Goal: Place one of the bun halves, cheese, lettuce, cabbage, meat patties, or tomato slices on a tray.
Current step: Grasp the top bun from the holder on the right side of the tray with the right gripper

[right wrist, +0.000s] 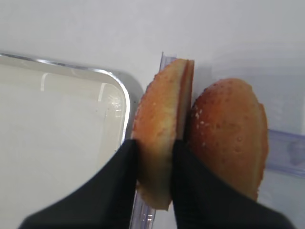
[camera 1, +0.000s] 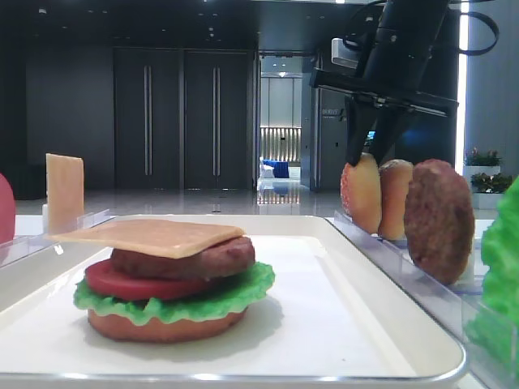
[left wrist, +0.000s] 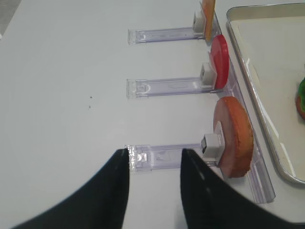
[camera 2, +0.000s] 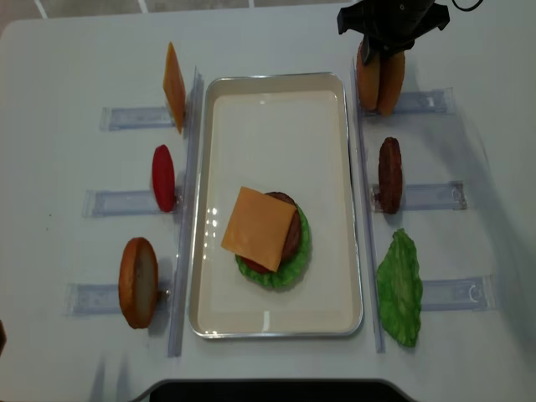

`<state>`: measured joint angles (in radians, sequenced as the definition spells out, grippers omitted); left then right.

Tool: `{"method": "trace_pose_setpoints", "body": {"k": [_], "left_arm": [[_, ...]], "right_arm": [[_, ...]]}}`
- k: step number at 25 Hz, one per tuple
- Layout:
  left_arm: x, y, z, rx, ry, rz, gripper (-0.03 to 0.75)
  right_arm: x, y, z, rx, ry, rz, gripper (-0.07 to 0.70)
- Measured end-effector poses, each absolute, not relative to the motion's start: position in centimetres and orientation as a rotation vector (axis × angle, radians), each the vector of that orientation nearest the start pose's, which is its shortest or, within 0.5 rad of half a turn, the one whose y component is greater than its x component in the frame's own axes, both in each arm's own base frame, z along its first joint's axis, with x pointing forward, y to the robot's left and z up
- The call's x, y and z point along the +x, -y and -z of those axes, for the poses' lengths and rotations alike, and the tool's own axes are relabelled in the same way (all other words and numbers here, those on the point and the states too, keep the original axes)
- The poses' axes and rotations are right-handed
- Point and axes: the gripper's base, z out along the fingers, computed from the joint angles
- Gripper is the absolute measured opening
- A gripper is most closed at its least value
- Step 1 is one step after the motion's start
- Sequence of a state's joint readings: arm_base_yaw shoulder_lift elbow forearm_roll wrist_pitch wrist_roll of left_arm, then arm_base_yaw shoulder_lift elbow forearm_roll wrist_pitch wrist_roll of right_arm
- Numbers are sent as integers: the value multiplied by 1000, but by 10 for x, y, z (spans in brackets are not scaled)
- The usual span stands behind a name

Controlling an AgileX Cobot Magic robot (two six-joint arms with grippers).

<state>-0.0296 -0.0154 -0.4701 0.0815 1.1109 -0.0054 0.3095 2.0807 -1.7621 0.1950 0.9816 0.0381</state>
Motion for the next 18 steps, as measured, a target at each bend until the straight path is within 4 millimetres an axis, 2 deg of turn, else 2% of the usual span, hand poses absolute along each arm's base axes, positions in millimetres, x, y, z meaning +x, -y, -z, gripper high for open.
{"method": "trace_pose_setpoints", "body": {"k": [5, 18], "left_arm": [[-6, -7, -265, 20, -2107, -78, 282], [-6, -7, -265, 26, -2107, -81, 282]], "right_arm": [[427, -152, -231, -271, -2789, -334, 127], [427, -151, -231, -269, -2789, -330, 116]]}}
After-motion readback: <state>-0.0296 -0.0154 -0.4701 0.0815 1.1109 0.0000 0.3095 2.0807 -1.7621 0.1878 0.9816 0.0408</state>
